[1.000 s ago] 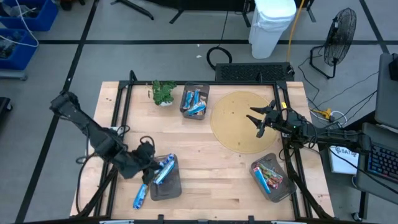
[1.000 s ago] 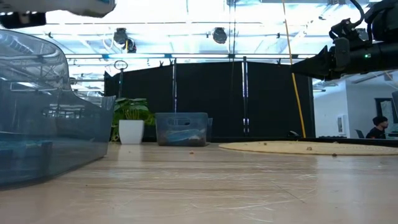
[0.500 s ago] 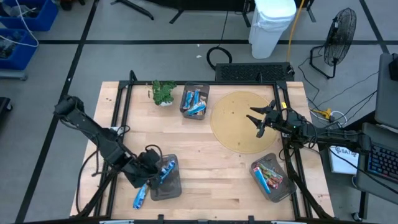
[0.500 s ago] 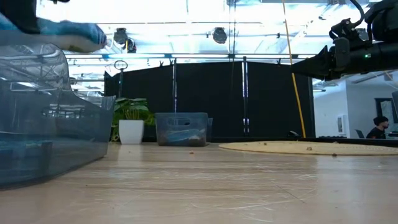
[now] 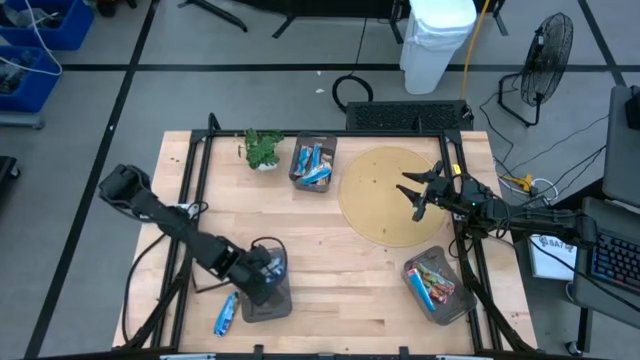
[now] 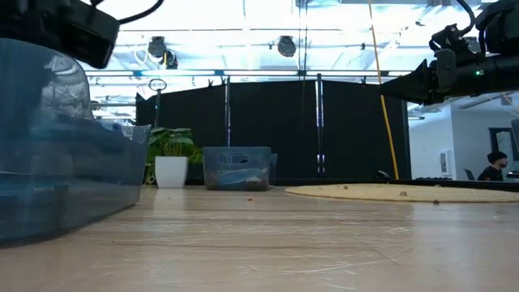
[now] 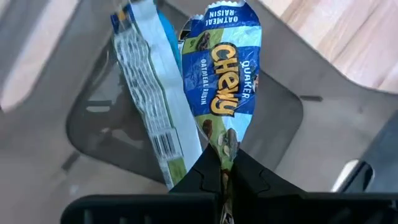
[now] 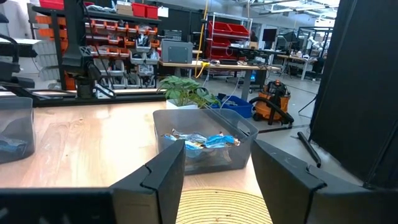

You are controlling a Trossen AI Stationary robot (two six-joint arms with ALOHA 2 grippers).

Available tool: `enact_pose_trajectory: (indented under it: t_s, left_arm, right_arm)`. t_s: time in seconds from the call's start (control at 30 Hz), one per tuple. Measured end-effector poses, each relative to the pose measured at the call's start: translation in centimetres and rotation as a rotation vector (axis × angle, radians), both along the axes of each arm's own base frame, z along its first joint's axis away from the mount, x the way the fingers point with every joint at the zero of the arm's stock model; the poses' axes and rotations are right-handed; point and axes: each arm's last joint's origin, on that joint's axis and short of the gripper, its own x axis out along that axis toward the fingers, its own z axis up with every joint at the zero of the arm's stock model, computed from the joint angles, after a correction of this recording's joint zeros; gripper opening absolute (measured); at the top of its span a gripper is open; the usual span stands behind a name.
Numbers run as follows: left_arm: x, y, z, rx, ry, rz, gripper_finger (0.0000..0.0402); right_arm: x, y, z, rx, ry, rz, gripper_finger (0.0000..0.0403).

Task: Pick and place Granola Bars by type
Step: Put the top blue granola bar into the bottom left black bin

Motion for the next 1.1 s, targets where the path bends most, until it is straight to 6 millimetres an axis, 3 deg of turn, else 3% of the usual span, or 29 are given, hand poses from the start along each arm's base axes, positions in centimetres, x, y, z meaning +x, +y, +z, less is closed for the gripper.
enact_pose_trajectory:
  t_s: [1.1]
  left_arm:
    - [4.2, 6.5, 0.3, 0.057, -0.135, -0.116, 0.0009]
  right_arm:
    - [0.0, 0.0, 0.0, 0.0, 0.0, 0.0, 0.0177]
